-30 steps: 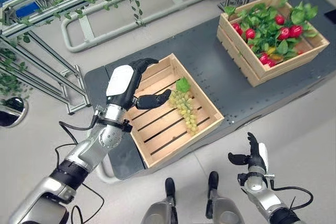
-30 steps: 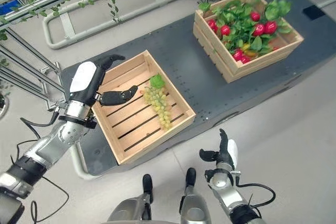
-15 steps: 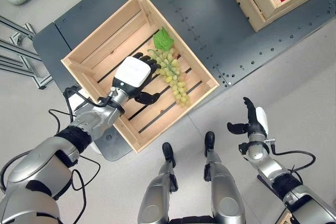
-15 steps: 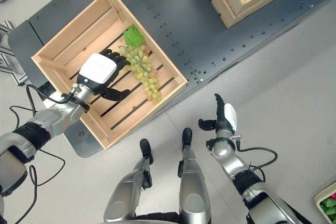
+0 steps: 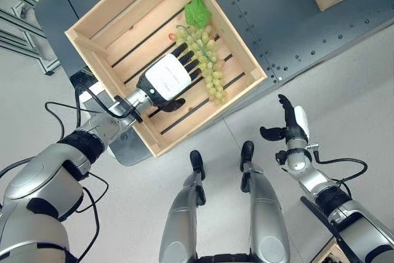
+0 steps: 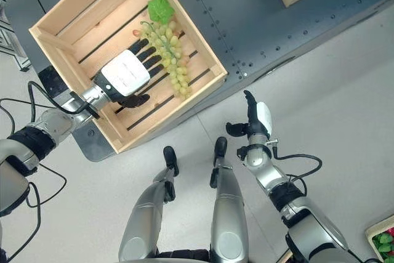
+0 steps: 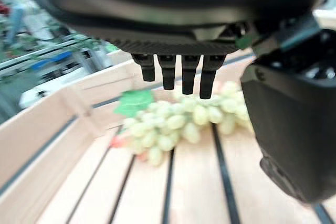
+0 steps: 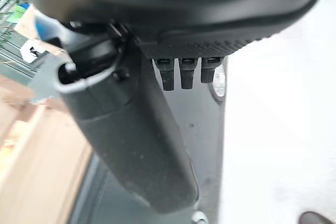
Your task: Pick up the fruits from the basket on one side to the basket on the other side
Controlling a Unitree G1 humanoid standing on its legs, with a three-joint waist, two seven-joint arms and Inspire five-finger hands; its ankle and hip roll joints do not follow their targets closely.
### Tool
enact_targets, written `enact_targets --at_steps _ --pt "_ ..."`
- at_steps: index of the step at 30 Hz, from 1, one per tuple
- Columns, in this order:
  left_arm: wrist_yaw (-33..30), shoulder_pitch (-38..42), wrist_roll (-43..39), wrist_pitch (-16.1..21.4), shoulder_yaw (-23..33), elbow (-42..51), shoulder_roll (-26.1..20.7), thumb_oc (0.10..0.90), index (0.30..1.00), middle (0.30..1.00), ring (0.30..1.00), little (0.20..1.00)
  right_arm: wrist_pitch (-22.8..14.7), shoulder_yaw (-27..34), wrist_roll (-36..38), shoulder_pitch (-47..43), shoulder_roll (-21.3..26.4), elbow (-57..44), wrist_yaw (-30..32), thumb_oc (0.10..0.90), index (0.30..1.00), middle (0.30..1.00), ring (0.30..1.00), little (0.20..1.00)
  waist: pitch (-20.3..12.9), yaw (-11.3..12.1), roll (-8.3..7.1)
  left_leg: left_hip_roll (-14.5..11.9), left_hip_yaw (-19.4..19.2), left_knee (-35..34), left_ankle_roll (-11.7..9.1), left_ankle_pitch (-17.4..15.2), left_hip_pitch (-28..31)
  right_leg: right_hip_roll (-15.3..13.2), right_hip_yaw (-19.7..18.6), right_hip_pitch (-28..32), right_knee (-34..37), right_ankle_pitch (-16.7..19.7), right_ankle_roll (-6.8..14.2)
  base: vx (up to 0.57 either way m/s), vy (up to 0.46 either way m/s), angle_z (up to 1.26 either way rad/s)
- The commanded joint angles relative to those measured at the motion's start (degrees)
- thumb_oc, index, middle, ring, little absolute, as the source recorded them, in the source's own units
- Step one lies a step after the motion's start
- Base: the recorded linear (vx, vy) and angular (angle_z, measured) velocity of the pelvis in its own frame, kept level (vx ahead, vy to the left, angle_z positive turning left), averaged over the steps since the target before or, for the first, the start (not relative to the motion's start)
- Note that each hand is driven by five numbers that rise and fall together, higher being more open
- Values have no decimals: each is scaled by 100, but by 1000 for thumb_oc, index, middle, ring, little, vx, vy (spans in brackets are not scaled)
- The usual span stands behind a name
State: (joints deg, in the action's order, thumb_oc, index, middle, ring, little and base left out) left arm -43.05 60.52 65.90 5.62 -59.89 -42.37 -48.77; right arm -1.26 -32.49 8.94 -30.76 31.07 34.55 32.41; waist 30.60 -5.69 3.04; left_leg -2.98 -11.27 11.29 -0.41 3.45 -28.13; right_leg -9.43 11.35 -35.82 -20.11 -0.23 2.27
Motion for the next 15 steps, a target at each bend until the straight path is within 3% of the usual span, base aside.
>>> enact_targets --at_steps 1,15 --pt "-486 787 231 15 274 144 -397 800 900 900 900 900 -139 68 -110 -234 116 -276 -6 800 900 900 900 900 -81 1 -195 -1 -376 864 -88 -1014 -137 228 0 336 -334 -795 54 0 0 0" --pt "-2218 1107 856 330 454 224 -351 800 900 900 900 900 -151 153 -133 -177 -84 -118 16 800 900 900 900 900 -81 3 -301 -30 -366 912 -89 -1018 -308 345 -3 177 -255 -713 101 -3 -19 -2"
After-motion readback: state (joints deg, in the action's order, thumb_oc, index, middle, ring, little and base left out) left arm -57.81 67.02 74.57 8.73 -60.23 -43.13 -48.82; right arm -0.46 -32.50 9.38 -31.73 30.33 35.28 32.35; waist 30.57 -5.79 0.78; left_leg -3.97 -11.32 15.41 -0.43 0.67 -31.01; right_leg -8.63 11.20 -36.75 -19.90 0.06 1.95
